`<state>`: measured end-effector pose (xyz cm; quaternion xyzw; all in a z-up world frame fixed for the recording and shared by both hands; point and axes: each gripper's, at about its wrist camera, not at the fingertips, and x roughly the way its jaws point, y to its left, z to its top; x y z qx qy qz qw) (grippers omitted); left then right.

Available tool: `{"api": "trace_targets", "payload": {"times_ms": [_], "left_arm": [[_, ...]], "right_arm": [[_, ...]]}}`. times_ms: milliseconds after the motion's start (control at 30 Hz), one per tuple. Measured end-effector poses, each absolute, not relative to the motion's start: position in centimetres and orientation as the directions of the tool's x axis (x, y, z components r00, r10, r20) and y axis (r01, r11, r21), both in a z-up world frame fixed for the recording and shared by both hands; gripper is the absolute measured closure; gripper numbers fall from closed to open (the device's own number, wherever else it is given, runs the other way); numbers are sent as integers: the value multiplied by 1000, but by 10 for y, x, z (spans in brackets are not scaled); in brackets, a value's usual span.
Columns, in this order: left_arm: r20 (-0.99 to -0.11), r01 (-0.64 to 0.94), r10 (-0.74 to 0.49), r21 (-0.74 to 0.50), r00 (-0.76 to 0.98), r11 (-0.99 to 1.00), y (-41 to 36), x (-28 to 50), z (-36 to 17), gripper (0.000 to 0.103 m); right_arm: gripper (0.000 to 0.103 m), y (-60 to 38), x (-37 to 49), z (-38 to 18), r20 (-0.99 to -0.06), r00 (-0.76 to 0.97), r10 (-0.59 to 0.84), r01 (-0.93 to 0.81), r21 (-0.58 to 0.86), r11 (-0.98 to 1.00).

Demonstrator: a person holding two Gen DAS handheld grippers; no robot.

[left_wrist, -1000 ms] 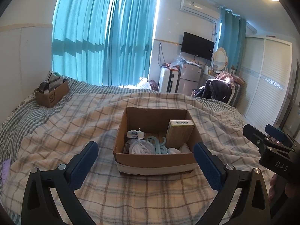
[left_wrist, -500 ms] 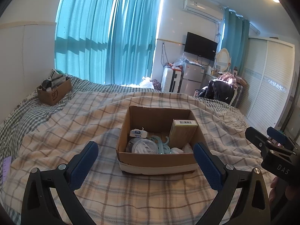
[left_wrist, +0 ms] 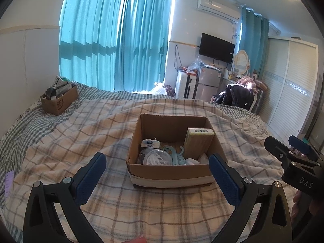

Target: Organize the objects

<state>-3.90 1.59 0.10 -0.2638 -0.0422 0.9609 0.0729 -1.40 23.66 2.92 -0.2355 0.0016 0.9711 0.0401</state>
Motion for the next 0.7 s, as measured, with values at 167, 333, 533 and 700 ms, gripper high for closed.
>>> {"api": "trace_targets", "payload": {"times_ms": [167,333,533,700], "left_arm": [[-506,-111,154,-115,-849,-987,16,-39,0,0],[-507,-117,156,-108,-848,-987,18,-38,1,0],[-510,-123,159,-104,-845,-987,18,-38,0,0],[-509,-119,152,-97,-847,-988,19,-38,1,0]], "right_arm": [[0,236,-14,28,-460,-884,76,-78,-14,-997],[0,236,-15,26,-464,-883,75,-77,-15,-997],[0,236,-15,25,-467,-881,75,-77,-14,-997],[0,236,-16,24,-474,-878,71,-75,-12,-997]]}}
